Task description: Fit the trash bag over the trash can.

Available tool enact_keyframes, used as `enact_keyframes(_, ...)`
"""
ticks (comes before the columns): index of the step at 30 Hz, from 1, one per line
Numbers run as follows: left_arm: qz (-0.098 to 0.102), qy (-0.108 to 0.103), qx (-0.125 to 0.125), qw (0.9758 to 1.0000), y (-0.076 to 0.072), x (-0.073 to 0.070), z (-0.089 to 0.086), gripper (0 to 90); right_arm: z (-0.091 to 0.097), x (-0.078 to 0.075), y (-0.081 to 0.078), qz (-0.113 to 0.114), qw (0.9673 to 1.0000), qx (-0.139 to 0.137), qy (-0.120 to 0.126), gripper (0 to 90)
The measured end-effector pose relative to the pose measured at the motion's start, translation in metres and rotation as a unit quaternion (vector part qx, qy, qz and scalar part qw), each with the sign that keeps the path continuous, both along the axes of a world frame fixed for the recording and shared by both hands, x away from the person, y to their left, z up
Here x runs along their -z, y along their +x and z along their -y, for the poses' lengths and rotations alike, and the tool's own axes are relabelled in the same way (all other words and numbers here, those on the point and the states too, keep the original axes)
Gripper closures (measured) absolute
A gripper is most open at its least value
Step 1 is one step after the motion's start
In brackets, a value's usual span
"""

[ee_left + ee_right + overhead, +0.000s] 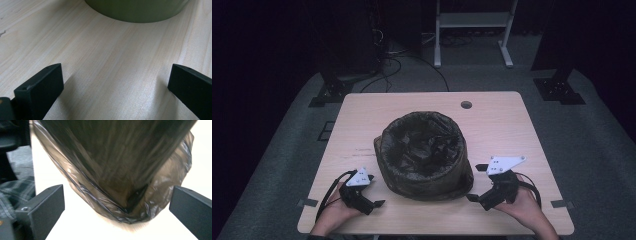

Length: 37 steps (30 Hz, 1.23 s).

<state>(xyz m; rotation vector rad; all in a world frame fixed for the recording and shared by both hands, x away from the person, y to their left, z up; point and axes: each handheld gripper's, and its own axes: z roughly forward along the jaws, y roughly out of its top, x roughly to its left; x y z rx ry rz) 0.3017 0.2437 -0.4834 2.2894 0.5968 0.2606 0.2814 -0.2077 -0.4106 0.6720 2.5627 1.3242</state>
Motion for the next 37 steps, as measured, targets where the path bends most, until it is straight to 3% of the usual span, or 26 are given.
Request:
enact_keyframes(3,0.000,0.000,0.000,1.0000,0.000,0.000,0.000,0.0,0.004,0.018,0.000,0.000,0.9999,0.014,-0.007,0.0)
enact_keyframes(5,0.000,0.000,0.000,1.0000,0.000,0.000,0.000,0.0,0.004,0.021,0.000,-0.001,0.9998,0.016,-0.009,0.0)
enact_keyframes(7,0.001,0.001,0.000,1.0000,0.000,0.000,0.000,0.0,0.005,0.037,0.001,-0.009,0.9995,0.026,-0.015,0.0)
enact_keyframes(13,0.000,0.000,-0.001,1.0000,0.000,0.000,0.000,0.0,0.004,0.057,0.003,-0.016,0.9979,0.044,-0.044,0.0)
enact_keyframes(19,0.000,0.000,-0.001,1.0000,0.000,0.000,0.000,0.0,0.002,0.062,0.003,-0.007,0.9973,0.052,-0.052,0.0)
enact_keyframes(31,0.000,0.000,-0.001,1.0000,0.000,0.000,0.000,0.0,-0.002,0.076,0.008,-0.020,0.9948,0.056,-0.083,0.0)
enact_keyframes(37,0.000,0.000,-0.001,1.0000,0.000,0.000,0.000,0.0,-0.002,0.077,0.009,-0.024,0.9950,0.055,-0.079,0.0)
